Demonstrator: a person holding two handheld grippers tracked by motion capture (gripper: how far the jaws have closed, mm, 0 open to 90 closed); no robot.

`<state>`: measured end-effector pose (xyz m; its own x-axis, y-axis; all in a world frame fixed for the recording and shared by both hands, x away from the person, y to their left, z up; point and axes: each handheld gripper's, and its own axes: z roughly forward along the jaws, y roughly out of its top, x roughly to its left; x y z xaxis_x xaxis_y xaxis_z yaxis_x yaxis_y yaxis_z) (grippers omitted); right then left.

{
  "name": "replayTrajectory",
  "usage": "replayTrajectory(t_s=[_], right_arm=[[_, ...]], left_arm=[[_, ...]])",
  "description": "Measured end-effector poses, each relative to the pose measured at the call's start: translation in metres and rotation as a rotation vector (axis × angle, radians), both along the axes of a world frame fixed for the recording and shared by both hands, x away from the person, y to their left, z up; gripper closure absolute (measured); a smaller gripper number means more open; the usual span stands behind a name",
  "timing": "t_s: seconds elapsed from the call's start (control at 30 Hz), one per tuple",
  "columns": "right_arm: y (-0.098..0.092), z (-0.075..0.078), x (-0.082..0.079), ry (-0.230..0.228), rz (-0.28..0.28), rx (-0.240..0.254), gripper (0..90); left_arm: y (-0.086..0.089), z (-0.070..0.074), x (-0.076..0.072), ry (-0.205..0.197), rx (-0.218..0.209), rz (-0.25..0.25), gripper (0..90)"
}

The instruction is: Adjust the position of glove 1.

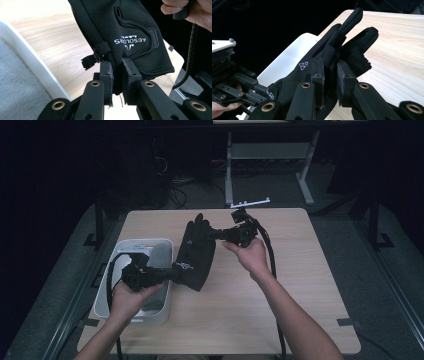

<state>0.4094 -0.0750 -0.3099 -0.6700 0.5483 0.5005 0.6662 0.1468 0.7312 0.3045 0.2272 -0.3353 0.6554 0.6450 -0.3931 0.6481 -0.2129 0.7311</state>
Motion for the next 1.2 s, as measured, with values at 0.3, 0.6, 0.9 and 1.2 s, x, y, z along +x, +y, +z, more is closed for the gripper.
replayTrajectory(t_s=[0.3,0.6,0.9,1.2], right_arm=[[0.016,0.005,0.004,-0.005,0.025,0.014,77.9],[0.038,0.006,0.008,0.002,0.045,0.038,77.9],[0.059,0.004,0.011,0.008,0.076,0.049,77.9],[0.078,-0.002,0.015,0.024,0.096,0.058,77.9]], left_arm=[[0.015,0.003,-0.003,-0.009,-0.002,0.028,80.1],[0.035,0.005,-0.007,-0.009,0.002,0.062,80.1],[0.055,0.004,-0.012,-0.011,0.008,0.088,80.1],[0.068,-0.001,-0.014,-0.001,0.007,0.118,80.1]])
